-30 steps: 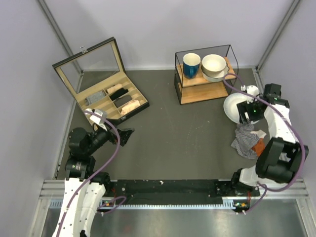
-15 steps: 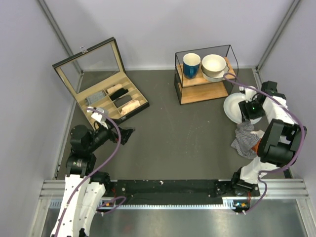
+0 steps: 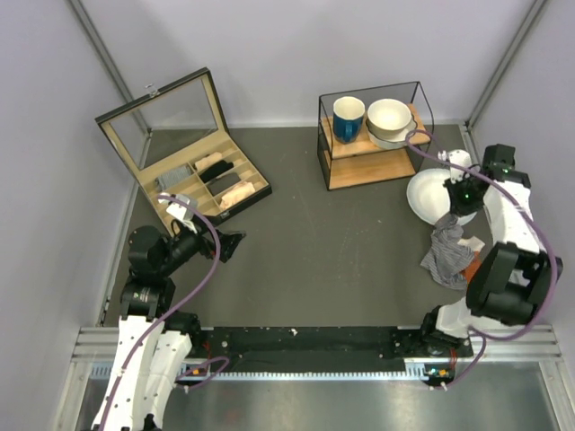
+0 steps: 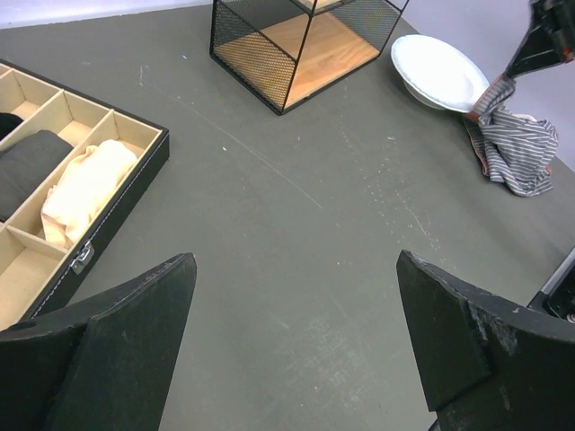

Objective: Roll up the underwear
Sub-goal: Pick up the underwear from the corner of the board, then place the underwear at the center of the board.

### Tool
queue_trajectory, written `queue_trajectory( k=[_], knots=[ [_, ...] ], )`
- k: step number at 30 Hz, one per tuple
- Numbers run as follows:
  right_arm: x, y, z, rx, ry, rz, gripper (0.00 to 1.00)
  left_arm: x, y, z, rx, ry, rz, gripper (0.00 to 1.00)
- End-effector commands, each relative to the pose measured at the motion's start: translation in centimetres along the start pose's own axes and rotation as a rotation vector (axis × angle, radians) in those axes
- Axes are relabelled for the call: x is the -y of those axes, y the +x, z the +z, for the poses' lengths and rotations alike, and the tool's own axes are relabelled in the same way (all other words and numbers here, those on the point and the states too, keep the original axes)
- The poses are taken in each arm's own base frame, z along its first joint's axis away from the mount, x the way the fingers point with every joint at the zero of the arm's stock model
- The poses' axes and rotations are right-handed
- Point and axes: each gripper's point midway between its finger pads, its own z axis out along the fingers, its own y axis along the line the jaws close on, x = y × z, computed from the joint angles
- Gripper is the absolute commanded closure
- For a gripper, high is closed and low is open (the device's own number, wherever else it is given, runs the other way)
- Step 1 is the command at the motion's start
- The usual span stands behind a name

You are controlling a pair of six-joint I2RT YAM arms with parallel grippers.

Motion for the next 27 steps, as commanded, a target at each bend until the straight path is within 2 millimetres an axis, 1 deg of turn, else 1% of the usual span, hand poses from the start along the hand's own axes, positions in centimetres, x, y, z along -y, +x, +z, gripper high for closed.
queue_trajectory(
  k=[1, 2, 3, 4, 5, 6, 7, 8, 9, 11, 12, 14, 15, 18, 19, 21, 22, 24, 25, 27],
  knots=[
    [-0.7, -3.7, -6.8, 0.18, 0.042, -0.066, 1.0, -0.1, -1.1, 0.1, 0.032, -0.003, 0.025, 0.01],
    [-0.9, -4.3, -7.9, 0.208, 0.051, -0.074, 1.0, -0.3, -1.2, 0.1, 0.034, -0.012, 0.03, 0.01],
    [-0.8, -5.6, -10.5, 0.268, 0.091, -0.1, 1.0, -0.4, -1.2, 0.1, 0.035, -0.02, 0.03, 0.01],
    [-1.1, -6.5, -11.8, 0.308, 0.094, -0.114, 1.0, -0.6, -1.2, 0.0, 0.035, -0.026, 0.03, 0.01],
    [-1.6, -6.8, -12.9, 0.33, 0.091, -0.121, 1.0, -0.7, -1.2, 0.0, 0.033, -0.031, 0.03, 0.01],
    [-1.6, -8.3, -15.5, 0.392, 0.123, -0.147, 1.0, -0.8, -1.2, 0.0, 0.031, -0.035, 0.027, 0.01],
    [-2.1, -9.1, -16.6, 0.432, 0.112, -0.161, 1.0, -0.9, -1.2, 0.1, 0.031, -0.038, 0.027, 0.01],
    [-2.6, -9.5, -17.7, 0.451, 0.101, -0.162, 1.0, -1.0, -1.1, 0.2, 0.025, -0.038, 0.024, 0.01],
    [-2.9, -10.8, -19.8, 0.502, 0.116, -0.187, 1.0, -0.9, -1.0, 0.2, 0.023, -0.035, 0.021, 0.01],
    [-4.4, -11.8, -21.3, 0.544, 0.074, -0.21, 1.0, -1.0, -1.0, 0.2, 0.02, -0.036, 0.02, 0.01],
    [-5.7, -13.1, -22.6, 0.582, 0.059, -0.255, 1.0, -1.0, -1.0, 0.2, 0.018, -0.033, 0.017, 0.01],
    [-7.8, -14.0, -23.6, 0.621, 0.021, -0.306, 1.0, -0.9, -1.0, 0.3, 0.017, -0.03, 0.017, 0.01],
    [-9.7, -15.0, -24.3, 0.654, -0.017, -0.357, 1.0, -0.9, -1.1, 0.3, 0.021, -0.026, 0.02, 0.01],
    [-13.4, -16.1, -26.0, 0.72, -0.1, -0.436, 1.0, -0.3, -1.2, 0.3, 0.02, 0.007, 0.022, 0.01],
    [-16.3, -16.6, -26.4, 0.75, -0.186, -0.495, 1.0, -0.1, -1.2, 0.4, 0.02, 0.019, 0.021, 0.01],
    [-18.7, -17.1, -27.2, 0.781, -0.255, -0.543, 1.0, 0.1, -1.3, 0.4, 0.022, 0.032, 0.015, 0.01],
    [-20.8, -17.2, -27.7, 0.799, -0.322, -0.585, 1.0, 0.0, -1.1, 0.5, 0.019, 0.038, 0.014, 0.01],
    [-22.7, -17.6, -28.5, 0.821, -0.387, -0.612, 1.0, 0.2, -1.0, 0.6, 0.013, 0.049, 0.017, 0.01],
    [-24.5, -17.5, -29.1, 0.833, -0.444, -0.643, 1.0, 0.1, -0.9, 0.6, 0.011, 0.05, 0.018, 0.01],
    [-25.9, -17.7, -30.1, 0.855, -0.486, -0.673, 1.0, 0.1, -0.9, 0.6, 0.011, 0.052, 0.028, 0.01]
  ],
)
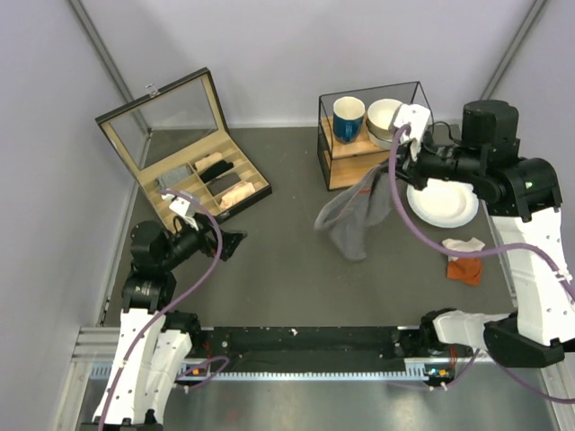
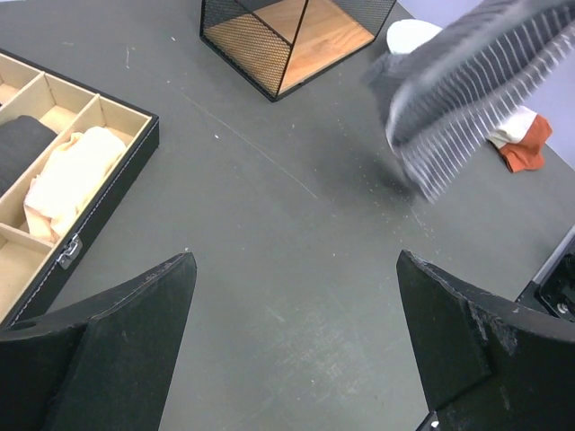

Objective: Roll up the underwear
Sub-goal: Place the underwear at the center of the board.

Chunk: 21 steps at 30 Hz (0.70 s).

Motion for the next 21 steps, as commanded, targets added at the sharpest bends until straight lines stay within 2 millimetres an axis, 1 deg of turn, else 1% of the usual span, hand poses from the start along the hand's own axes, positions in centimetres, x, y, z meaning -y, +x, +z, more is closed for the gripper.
queue_trajectory(
  k=[1, 3, 5, 6, 7, 8, 10, 11, 14, 16, 18, 21],
  knots=[
    [-3.2, -4.8, -0.3, 0.133, -0.117, -0.046, 1.0, 0.5, -1.6, 0.0, 0.045, 0.035, 0.056, 0.01],
    [-4.5, -6.2, -0.2, 0.17, -0.166, -0.065, 1.0, 0.8, -1.5, -0.1, 0.044, 0.049, 0.074, 0.01],
    [-4.7, -6.7, 0.0, 0.192, -0.179, -0.049, 1.0, 1.1, -1.6, -0.2, 0.046, 0.07, 0.086, 0.01],
    [-4.5, -6.6, 0.3, 0.189, -0.174, -0.044, 1.0, 1.3, -1.5, -0.1, 0.041, 0.081, 0.086, 0.01],
    [-4.3, -6.2, 0.7, 0.183, -0.166, -0.036, 1.0, 1.5, -1.6, -0.2, 0.043, 0.091, 0.088, 0.01],
    [-4.0, -5.3, 2.0, 0.169, -0.165, -0.019, 1.0, 1.6, -1.6, -0.2, 0.043, 0.101, 0.09, 0.01],
    [-3.8, -3.8, 3.3, 0.137, -0.163, 0.0, 1.0, 2.0, -1.6, -0.1, 0.044, 0.129, 0.089, 0.01],
    [-3.9, -2.3, 4.4, 0.106, -0.174, 0.015, 1.0, 2.1, -1.4, -0.1, 0.041, 0.135, 0.087, 0.01],
    [-3.9, -0.7, 5.3, 0.072, -0.166, 0.001, 1.0, 2.2, -1.3, -0.1, 0.039, 0.141, 0.085, 0.01],
    [-3.9, -0.2, 5.0, 0.064, -0.154, -0.019, 1.0, 2.1, -1.4, -0.1, 0.04, 0.136, 0.083, 0.01],
    [-4.2, -0.1, 4.2, 0.071, -0.146, -0.057, 1.0, 2.1, -1.4, 0.0, 0.041, 0.136, 0.082, 0.01],
    [-4.4, -0.5, 3.3, 0.078, -0.14, -0.089, 1.0, 2.0, -1.3, 0.1, 0.035, 0.137, 0.072, 0.01]
  ],
)
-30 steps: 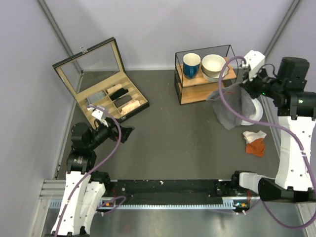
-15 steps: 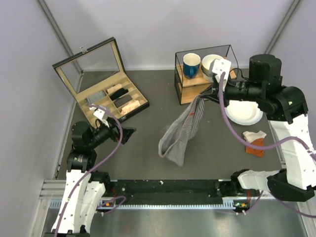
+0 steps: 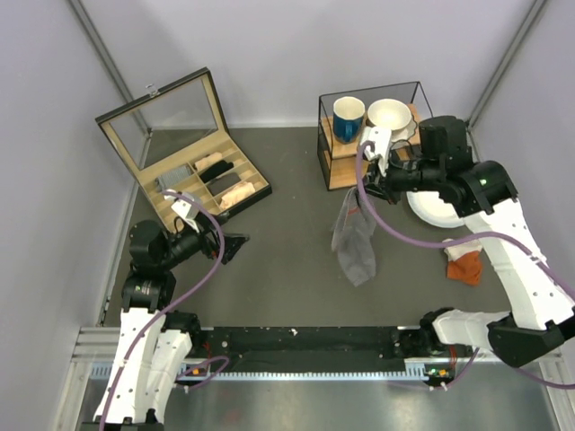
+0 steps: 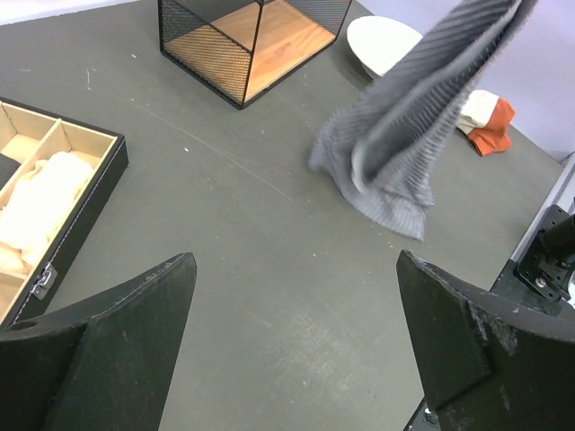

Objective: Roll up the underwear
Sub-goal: Place the underwear at the center of the board.

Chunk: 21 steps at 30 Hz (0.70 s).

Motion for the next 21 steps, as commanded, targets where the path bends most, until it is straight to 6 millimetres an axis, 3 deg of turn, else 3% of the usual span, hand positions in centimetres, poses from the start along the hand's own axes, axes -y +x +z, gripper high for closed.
queue_trajectory(
  k=[1, 5, 7, 12, 15, 16, 19, 20, 21],
  knots=[
    [-0.5, -3.3, -2.9, 0.096, 0.055, -0.141, 1.0, 0.2, -1.0, 0.2, 0.03, 0.028, 0.031, 0.01],
    [-1.0, -4.6, -2.8, 0.12, 0.012, -0.147, 1.0, 0.3, -1.1, 0.2, 0.033, 0.03, 0.033, 0.01],
    [-0.9, -4.3, -1.4, 0.093, -0.014, -0.144, 1.0, 0.3, -1.2, 0.1, 0.036, 0.026, 0.036, 0.01],
    [-3.9, -4.4, 3.3, 0.044, -0.167, -0.169, 1.0, -0.1, -1.4, -0.1, 0.04, -0.012, 0.048, 0.01],
    [-6.3, -3.7, 7.4, 0.008, -0.32, -0.132, 1.0, -1.6, -2.0, -0.9, 0.041, -0.13, 0.072, 0.01],
    [-6.6, -2.6, 10.0, -0.033, -0.368, -0.073, 1.0, -2.1, -2.1, -1.3, 0.04, -0.178, 0.077, 0.01],
    [-7.3, -2.5, 14.5, -0.058, -0.427, 0.047, 0.98, -2.9, -3.0, -2.2, 0.087, -0.26, 0.108, 0.01],
    [-6.9, -0.4, 17.8, -0.126, -0.436, 0.097, 0.96, -3.1, -2.8, -2.3, 0.088, -0.267, 0.107, 0.01],
    [-7.1, 0.2, 19.2, -0.154, -0.44, 0.111, 0.91, -2.9, -2.9, -2.3, 0.093, -0.265, 0.109, 0.01]
  ],
)
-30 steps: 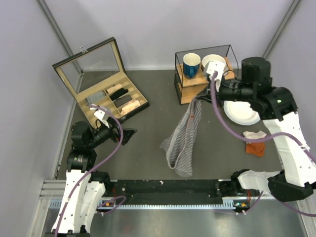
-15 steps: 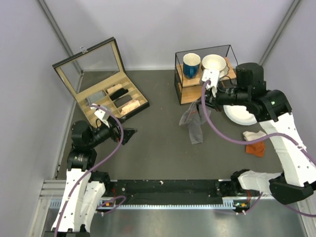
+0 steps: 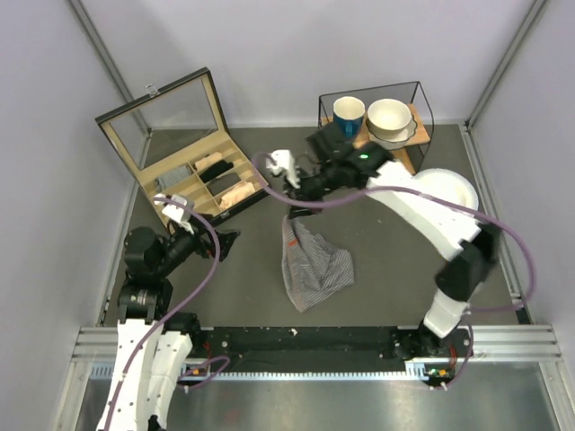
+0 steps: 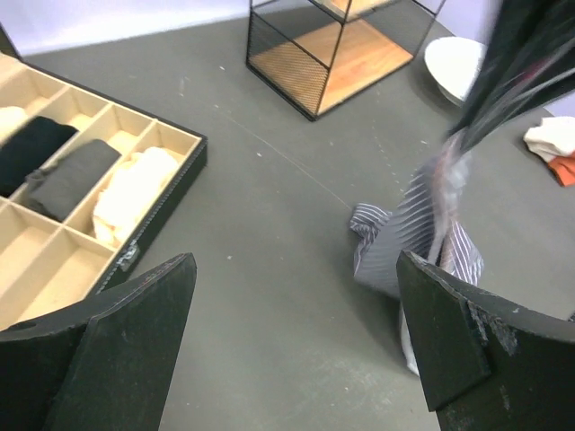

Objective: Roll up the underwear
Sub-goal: Place the underwear at the center of the board.

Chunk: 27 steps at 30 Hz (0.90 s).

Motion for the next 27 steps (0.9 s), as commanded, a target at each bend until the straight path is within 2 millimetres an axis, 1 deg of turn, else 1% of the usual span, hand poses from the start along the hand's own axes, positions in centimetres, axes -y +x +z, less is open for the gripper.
queue_trajectory(
  k=[1, 2, 3, 4, 5, 6, 7, 8, 9, 10, 12, 13, 15, 16, 17, 19, 22, 24, 27],
  knots=[
    [2.7, -0.7, 6.3, -0.019, -0.034, 0.136, 0.76, -1.0, -2.0, -0.8, 0.062, -0.088, 0.056, 0.01],
    [3.9, 1.1, 8.5, -0.076, -0.028, 0.17, 0.69, -0.9, -1.9, -0.7, 0.057, -0.079, 0.054, 0.01],
    [4.2, 1.4, 8.9, -0.09, -0.023, 0.173, 0.61, -0.9, -1.6, -0.5, 0.047, -0.071, 0.041, 0.01],
    [4.6, 2.0, 9.0, -0.108, -0.017, 0.164, 0.49, -0.6, -1.5, -0.3, 0.04, -0.044, 0.035, 0.01],
    [4.7, 2.7, 9.1, -0.127, -0.009, 0.158, 0.45, -0.5, -1.1, 0.0, 0.028, -0.027, 0.021, 0.01],
    [4.3, 2.4, 8.3, -0.12, -0.008, 0.136, 0.41, -0.5, -0.5, 0.4, 0.004, -0.014, -0.009, 0.01],
    [3.7, 3.9, 8.2, -0.146, -0.029, 0.117, 0.35, -0.3, -0.4, 0.7, -0.007, 0.007, -0.022, 0.01],
    [3.4, 4.5, 7.7, -0.154, -0.03, 0.104, 0.31, 0.1, -0.3, 0.8, -0.018, 0.035, -0.032, 0.01],
    [2.7, 4.2, 6.4, -0.14, -0.021, 0.071, 0.29, 0.0, 0.0, 1.2, -0.035, 0.044, -0.051, 0.01],
    [2.3, 6.3, 6.4, -0.175, -0.035, 0.058, 0.27, 0.0, 0.1, 1.2, -0.039, 0.05, -0.056, 0.01],
    [1.8, 7.8, 5.5, -0.198, -0.027, 0.047, 0.27, 0.0, 0.3, 1.4, -0.041, 0.057, -0.063, 0.01],
    [1.4, 9.7, 5.7, -0.235, -0.042, 0.064, 0.27, 0.1, 0.3, 1.4, -0.04, 0.06, -0.064, 0.01],
    [1.6, 11.6, 5.7, -0.275, -0.033, 0.09, 0.28, 0.1, 0.5, 1.4, -0.041, 0.066, -0.067, 0.01],
    [1.5, 13.4, 6.2, -0.316, -0.04, 0.12, 0.3, 0.1, 0.4, 1.4, -0.041, 0.063, -0.067, 0.01],
    [1.9, 14.3, 6.3, -0.347, -0.021, 0.125, 0.33, 0.0, 0.5, 1.5, -0.042, 0.063, -0.068, 0.01],
    [1.6, 16.2, 6.8, -0.395, -0.028, 0.155, 0.38, 0.0, 0.5, 1.5, -0.04, 0.062, -0.069, 0.01],
    [2.4, 18.0, 7.2, -0.447, 0.015, 0.175, 0.41, -0.1, 0.6, 1.5, -0.043, 0.058, -0.072, 0.01],
    [3.2, 18.7, 7.1, -0.468, 0.049, 0.185, 0.41, -0.1, 0.6, 1.5, -0.044, 0.056, -0.073, 0.01],
    [3.9, 19.8, 7.2, -0.504, 0.081, 0.196, 0.42, -0.1, 0.7, 1.5, -0.046, 0.059, -0.077, 0.01]
  ],
)
